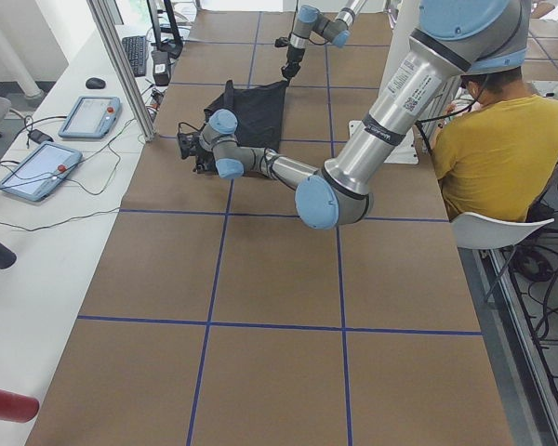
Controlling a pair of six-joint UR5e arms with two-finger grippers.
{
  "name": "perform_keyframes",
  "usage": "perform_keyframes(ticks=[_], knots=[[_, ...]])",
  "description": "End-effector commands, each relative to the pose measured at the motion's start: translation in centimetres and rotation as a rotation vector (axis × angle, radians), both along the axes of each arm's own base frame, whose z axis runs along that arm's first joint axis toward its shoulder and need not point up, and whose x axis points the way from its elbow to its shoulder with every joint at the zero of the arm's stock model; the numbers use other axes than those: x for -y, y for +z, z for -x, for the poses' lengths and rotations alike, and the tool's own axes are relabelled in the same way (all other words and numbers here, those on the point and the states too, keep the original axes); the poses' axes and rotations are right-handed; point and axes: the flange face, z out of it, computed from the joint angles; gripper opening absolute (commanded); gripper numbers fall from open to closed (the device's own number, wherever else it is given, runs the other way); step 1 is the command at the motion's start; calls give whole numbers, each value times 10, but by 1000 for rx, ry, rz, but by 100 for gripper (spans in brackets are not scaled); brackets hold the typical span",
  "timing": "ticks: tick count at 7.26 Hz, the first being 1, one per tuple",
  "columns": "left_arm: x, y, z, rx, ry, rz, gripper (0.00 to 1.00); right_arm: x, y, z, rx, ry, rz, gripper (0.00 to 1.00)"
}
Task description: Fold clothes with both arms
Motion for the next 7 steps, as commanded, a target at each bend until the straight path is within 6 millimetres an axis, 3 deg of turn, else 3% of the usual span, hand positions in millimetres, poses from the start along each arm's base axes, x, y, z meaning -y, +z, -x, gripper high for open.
perform_keyframes(ticks=[1, 3, 4, 5, 6, 7], knots=[[-2, -11, 3, -18, 1, -11, 67, -79, -26, 19, 68, -106, 90, 0], [-11, -26, 9, -42, 8, -35, 67, -168, -72, 44, 152, -302, 128, 0], [-24, -30, 18, -64, 29, -46, 67, -200, -90, 47, 186, -361, 164, 0], [-45, -29, 29, -88, 72, -51, 67, -227, -94, 54, 191, -419, 168, 53], [-60, -23, 41, -95, 79, -56, 67, -232, -90, 56, 180, -425, 166, 100], [-72, -21, 46, -103, 87, -25, 68, -224, -93, 52, 189, -406, 163, 100]])
